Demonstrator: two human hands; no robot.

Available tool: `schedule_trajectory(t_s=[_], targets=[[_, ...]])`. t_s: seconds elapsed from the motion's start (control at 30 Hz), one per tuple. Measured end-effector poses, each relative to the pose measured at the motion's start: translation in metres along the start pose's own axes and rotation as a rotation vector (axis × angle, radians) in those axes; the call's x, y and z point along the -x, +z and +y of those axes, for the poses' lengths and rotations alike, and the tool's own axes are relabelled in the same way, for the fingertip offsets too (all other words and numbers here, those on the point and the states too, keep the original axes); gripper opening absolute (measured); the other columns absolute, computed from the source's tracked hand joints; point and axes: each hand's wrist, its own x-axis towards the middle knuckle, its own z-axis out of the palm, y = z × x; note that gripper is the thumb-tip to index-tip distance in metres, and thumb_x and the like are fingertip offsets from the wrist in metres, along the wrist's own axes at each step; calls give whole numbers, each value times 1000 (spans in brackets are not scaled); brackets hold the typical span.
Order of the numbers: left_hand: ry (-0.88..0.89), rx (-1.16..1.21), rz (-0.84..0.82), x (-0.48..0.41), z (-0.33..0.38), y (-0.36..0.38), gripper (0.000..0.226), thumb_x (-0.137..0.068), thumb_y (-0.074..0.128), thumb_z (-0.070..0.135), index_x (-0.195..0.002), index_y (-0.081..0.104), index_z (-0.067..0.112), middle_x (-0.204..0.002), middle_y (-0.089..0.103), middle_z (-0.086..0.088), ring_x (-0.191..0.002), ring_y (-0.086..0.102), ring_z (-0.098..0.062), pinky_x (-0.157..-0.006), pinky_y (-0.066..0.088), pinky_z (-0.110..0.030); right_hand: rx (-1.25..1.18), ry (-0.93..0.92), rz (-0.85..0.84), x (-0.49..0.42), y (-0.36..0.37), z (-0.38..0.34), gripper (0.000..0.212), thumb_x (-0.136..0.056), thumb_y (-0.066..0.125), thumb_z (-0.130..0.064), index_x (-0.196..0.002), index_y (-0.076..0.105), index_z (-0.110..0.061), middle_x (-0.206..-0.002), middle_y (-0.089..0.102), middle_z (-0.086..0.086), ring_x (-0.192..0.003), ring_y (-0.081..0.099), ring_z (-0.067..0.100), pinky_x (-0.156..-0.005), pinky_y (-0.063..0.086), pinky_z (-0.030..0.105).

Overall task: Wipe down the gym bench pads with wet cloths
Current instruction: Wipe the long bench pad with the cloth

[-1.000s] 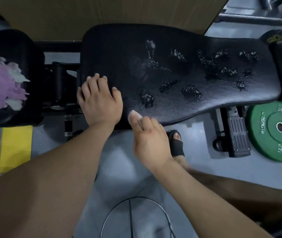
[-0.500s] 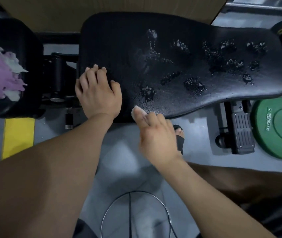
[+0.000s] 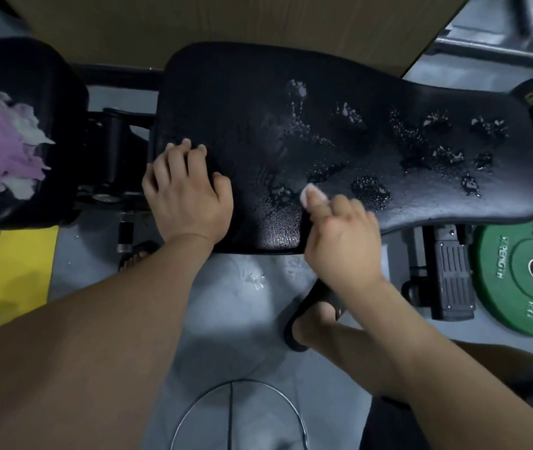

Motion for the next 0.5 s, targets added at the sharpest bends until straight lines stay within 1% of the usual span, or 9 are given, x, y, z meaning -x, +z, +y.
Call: schedule_trajectory(t_s=[0.07, 0.13, 0.2, 0.27, 0.33, 0.4, 0.43, 0.47, 0.5], targets=[[0, -7, -1, 0, -1, 1, 46, -93, 45, 36, -134, 56, 18, -147, 51, -5, -139, 40, -31, -114, 31, -56, -46, 78, 22, -3, 4, -12, 58, -79, 46, -10, -135, 60, -3, -87, 59, 16, -77, 53, 36, -63, 41, 41], [3, -8, -4, 0, 0, 2, 47, -93, 45, 36, -135, 56, 18, -148, 50, -5, -139, 40, -30, -114, 31, -56, -120, -6, -23, 8, 7, -36, 60, -77, 48, -8, -136, 56, 2, -90, 57, 18, -78, 51, 36, -65, 46, 44], [2, -3, -5, 0, 0, 1, 47, -93, 45, 36, -135, 55, 18, -148, 50, -6, -139, 39, -31, -114, 31, -56, -141, -183, -71, 20, 5, -44, 62, -78, 49, -8, -139, 55, -2, -91, 56, 14, -79, 50, 35, -66, 45, 44], [3, -2, 0, 1, 0, 1, 47, -93, 45, 36, -135, 55, 18, -148, 50, -6, -139, 40, -31, -114, 31, -56, -108, -267, -64, 10, 0, -29, 59, -79, 48, -13, -137, 60, -11, -88, 56, 10, -78, 52, 34, -64, 41, 41], [3, -2, -2, 0, 0, 0, 47, -93, 44, 36, -135, 55, 18, -148, 50, -5, -140, 39, -30, -114, 30, -56, -49, -175, -29, -8, -1, -9, 58, -79, 42, -17, -133, 63, -17, -87, 57, 10, -77, 55, 35, -64, 41, 40], [1, 0, -3, 0, 0, 0, 48, -92, 44, 37, -135, 55, 19, -148, 50, -5, -140, 39, -29, -115, 30, -55, -30, -1, 14, -25, 2, 2, 58, -79, 40, -16, -131, 64, -13, -85, 59, 14, -75, 56, 37, -63, 42, 40], [1, 0, -1, 0, 0, 0, 48, -92, 44, 37, -135, 55, 19, -147, 50, -4, -140, 39, -29, -115, 30, -55, -54, 48, 17, -26, 3, -4, 58, -77, 41, -14, -130, 65, -9, -84, 59, 15, -75, 55, 37, -62, 42, 41], [2, 0, 1, 0, 0, 0, 48, -92, 44, 37, -135, 56, 19, -147, 50, -5, -140, 39, -29, -114, 30, -55, -99, 46, 5, -24, 4, -16, 57, -76, 41, -12, -128, 64, -6, -84, 59, 15, -75, 55, 37, -62, 43, 42], [3, 0, 2, 0, 0, 1, 48, -92, 44, 36, -135, 56, 19, -147, 51, -5, -140, 40, -29, -114, 31, -56, -146, -8, -19, -17, 4, -30, 56, -76, 43, -10, -127, 64, -5, -84, 58, 15, -75, 54, 36, -62, 44, 42]])
